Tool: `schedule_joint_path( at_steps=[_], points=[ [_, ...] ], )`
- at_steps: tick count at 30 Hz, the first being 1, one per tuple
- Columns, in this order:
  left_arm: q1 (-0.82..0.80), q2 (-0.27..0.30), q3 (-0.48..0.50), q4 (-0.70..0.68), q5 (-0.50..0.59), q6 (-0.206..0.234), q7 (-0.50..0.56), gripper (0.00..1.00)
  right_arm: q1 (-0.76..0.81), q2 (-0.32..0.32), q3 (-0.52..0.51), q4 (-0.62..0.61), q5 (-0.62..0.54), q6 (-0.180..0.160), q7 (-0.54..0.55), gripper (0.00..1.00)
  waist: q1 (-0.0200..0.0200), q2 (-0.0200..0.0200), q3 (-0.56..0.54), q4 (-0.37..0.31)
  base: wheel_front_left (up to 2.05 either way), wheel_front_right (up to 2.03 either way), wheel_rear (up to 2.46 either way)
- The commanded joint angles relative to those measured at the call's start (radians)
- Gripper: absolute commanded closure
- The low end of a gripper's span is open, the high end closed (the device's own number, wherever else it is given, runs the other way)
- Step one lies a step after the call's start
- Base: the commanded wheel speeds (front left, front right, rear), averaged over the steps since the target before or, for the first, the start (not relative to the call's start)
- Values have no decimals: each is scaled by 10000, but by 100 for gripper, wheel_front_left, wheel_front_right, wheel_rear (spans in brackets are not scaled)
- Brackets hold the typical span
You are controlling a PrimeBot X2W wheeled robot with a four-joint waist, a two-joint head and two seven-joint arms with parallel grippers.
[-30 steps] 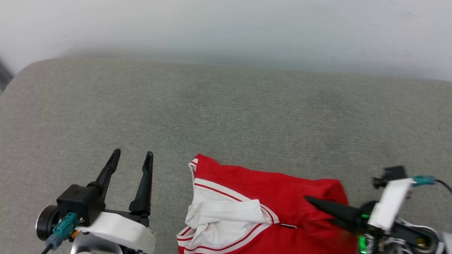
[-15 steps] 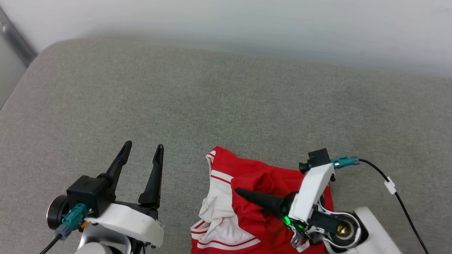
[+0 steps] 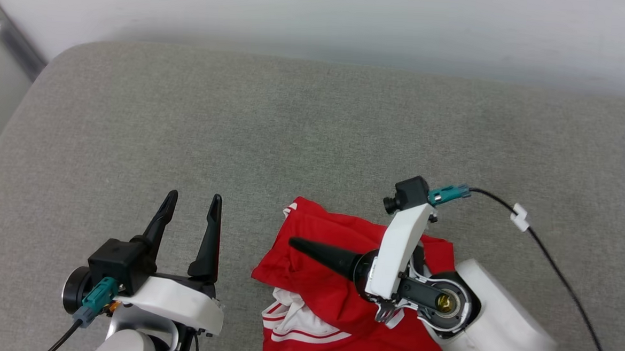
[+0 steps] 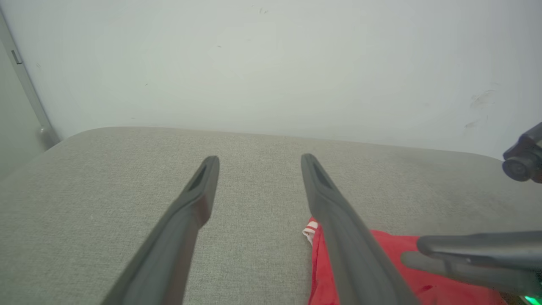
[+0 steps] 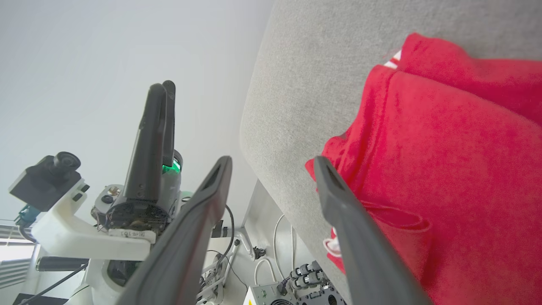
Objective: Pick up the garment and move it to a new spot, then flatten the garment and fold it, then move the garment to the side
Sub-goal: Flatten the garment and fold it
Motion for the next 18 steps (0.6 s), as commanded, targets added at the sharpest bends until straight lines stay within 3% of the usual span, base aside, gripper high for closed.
schedule_joint_path(
  at_steps=[1, 5, 7, 8, 14, 18],
  points=[
    [73, 40, 54, 27, -30, -16, -68, 0, -175, -308, 197, -389, -323, 0, -261, 0, -1, -1, -83, -74, 0, 0, 0],
    [214, 65, 91, 61, -56, 68, -91, 0, -351, -1296, 705, -1103, -2097, 0, -1591, 0, -1, -1, -251, -230, 0, 0, 0],
    [276, 61, 123, 71, -68, 116, -105, 0, -395, -1778, 850, -1082, -3462, 0, -2571, 0, -1, -1, -340, -336, 0, 0, 0],
    [389, 59, 161, 91, -96, 186, -128, 0, -326, -2112, 706, -887, -4698, 0, -3381, 0, -1, -1, -441, -476, 0, 0, 0],
    [621, 92, 311, 167, -191, 298, -178, 0, 566, -2611, -1127, -481, -7402, 0, -4702, 0, -1, -1, -686, -896, 0, 0, 0],
    [723, 136, 424, 209, -242, 343, -196, 0, 1201, -2578, -2455, -772, -8324, -2, -5026, 0, -1, -1, -765, -1061, 0, 0, 0]
  ],
)
